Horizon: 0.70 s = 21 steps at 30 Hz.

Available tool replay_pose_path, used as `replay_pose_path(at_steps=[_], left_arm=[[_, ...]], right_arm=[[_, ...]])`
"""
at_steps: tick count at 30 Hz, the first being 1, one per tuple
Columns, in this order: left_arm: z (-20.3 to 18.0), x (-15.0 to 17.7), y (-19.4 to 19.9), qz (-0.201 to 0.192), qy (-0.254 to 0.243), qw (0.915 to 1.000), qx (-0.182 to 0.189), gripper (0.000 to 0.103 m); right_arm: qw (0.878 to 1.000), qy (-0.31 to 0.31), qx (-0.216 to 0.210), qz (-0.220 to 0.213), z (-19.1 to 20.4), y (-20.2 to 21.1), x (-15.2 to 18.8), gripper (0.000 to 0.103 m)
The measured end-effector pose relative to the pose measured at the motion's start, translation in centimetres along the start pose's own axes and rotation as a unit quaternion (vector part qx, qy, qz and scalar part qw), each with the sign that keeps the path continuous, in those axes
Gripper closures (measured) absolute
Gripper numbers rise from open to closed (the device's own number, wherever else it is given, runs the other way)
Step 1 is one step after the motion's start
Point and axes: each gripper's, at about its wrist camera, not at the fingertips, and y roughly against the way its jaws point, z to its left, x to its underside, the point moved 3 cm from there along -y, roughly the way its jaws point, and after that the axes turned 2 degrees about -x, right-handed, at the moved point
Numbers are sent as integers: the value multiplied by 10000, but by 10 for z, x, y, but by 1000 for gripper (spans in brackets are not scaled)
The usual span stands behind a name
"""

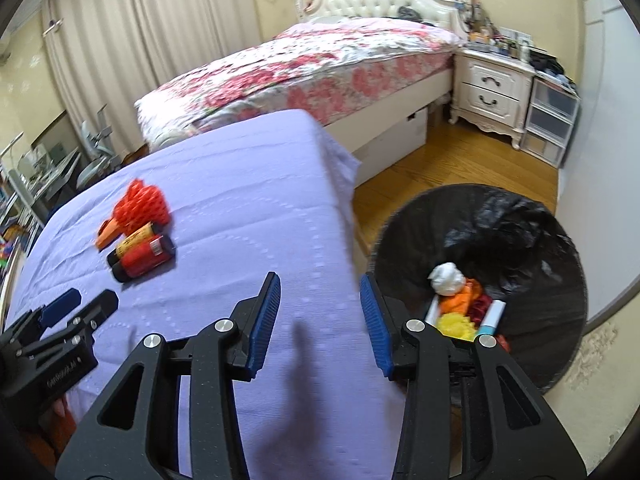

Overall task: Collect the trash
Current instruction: 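Move both tools back over the bottles on the table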

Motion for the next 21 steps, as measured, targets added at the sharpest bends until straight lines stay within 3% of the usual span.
replay_pose_path(at_steps=[10, 21], left_arm=[[75, -2, 5, -47, 520, 9977, -426, 32], [118, 7, 0, 145, 954, 9945, -410, 32]], right_arm=[[9974, 609, -262, 284, 70, -23, 3, 62], [9951, 850, -199, 465, 108, -53, -8, 62]])
